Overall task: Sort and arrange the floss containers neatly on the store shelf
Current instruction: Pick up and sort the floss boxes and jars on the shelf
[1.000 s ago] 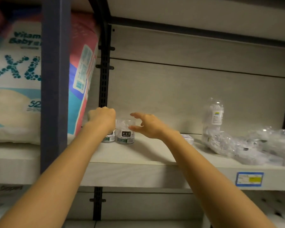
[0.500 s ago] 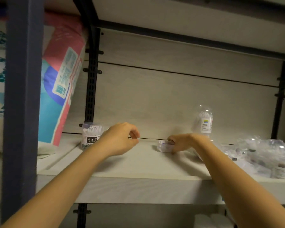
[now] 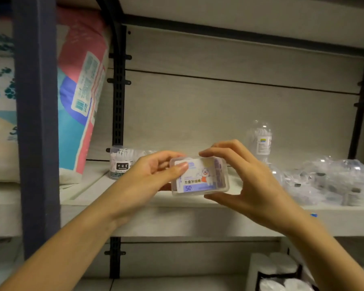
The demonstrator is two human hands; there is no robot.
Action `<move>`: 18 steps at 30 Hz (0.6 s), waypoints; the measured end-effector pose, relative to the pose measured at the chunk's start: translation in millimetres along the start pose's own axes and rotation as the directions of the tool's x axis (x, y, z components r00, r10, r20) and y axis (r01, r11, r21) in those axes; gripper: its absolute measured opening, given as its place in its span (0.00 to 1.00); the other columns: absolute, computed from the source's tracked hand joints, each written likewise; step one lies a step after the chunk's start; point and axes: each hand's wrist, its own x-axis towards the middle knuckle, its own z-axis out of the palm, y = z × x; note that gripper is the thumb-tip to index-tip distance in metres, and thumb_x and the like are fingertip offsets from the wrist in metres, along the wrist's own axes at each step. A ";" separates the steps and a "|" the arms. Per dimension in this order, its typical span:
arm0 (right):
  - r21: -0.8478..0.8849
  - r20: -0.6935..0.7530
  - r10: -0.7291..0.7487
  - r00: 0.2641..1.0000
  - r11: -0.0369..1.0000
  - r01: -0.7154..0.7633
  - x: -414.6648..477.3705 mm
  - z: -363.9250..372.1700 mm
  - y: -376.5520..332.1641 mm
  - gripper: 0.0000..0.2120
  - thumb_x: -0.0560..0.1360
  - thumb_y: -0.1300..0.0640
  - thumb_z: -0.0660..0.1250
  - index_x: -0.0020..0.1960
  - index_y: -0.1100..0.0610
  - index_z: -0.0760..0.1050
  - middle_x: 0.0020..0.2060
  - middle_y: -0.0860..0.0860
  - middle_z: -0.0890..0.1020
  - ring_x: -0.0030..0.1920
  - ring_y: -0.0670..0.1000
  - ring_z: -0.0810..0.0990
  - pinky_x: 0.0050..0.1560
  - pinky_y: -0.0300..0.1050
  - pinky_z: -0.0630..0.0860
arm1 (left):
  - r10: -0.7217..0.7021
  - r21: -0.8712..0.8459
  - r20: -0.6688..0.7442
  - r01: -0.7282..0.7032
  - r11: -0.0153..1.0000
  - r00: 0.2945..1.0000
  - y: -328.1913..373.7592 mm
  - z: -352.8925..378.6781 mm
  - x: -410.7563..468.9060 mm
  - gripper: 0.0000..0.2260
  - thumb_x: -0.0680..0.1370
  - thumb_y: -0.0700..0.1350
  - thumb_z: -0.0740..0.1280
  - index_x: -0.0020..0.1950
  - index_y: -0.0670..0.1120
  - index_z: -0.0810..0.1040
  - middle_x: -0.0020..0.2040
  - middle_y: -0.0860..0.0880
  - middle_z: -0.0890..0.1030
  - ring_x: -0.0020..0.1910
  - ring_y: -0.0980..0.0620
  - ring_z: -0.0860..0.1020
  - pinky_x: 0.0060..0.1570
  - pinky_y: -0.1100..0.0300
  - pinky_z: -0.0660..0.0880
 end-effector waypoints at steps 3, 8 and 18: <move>0.034 -0.043 0.011 0.999 0.999 -0.010 -9.1 -1.1 -8.1 0.31 0.68 0.43 0.68 0.67 0.44 0.62 0.61 0.37 0.65 0.62 0.40 0.69 0.56 0.40 0.75 | 0.033 -0.055 -0.009 -0.034 0.998 0.999 2.5 3.5 -9.2 0.14 0.70 0.49 0.65 0.55 0.49 0.79 0.48 0.50 0.85 0.46 0.56 0.83 0.44 0.67 0.78; 0.178 -0.077 0.130 0.988 0.977 -0.115 -42.8 -11.7 -9.0 0.32 0.66 0.40 0.70 0.67 0.41 0.62 0.61 0.37 0.70 0.61 0.41 0.72 0.59 0.35 0.71 | 0.053 -0.093 0.070 -0.047 0.995 0.996 -1.1 21.7 -13.0 0.11 0.70 0.49 0.67 0.51 0.51 0.80 0.47 0.50 0.86 0.47 0.54 0.83 0.46 0.66 0.79; 0.305 0.020 0.311 0.950 0.903 -0.302 -137.4 -63.9 40.9 0.31 0.64 0.42 0.74 0.64 0.42 0.67 0.58 0.37 0.74 0.57 0.42 0.76 0.54 0.34 0.73 | 0.186 0.057 0.128 -0.194 0.979 0.974 -14.1 122.8 -14.2 0.30 0.52 0.69 0.74 0.51 0.61 0.80 0.48 0.52 0.85 0.47 0.56 0.83 0.44 0.69 0.77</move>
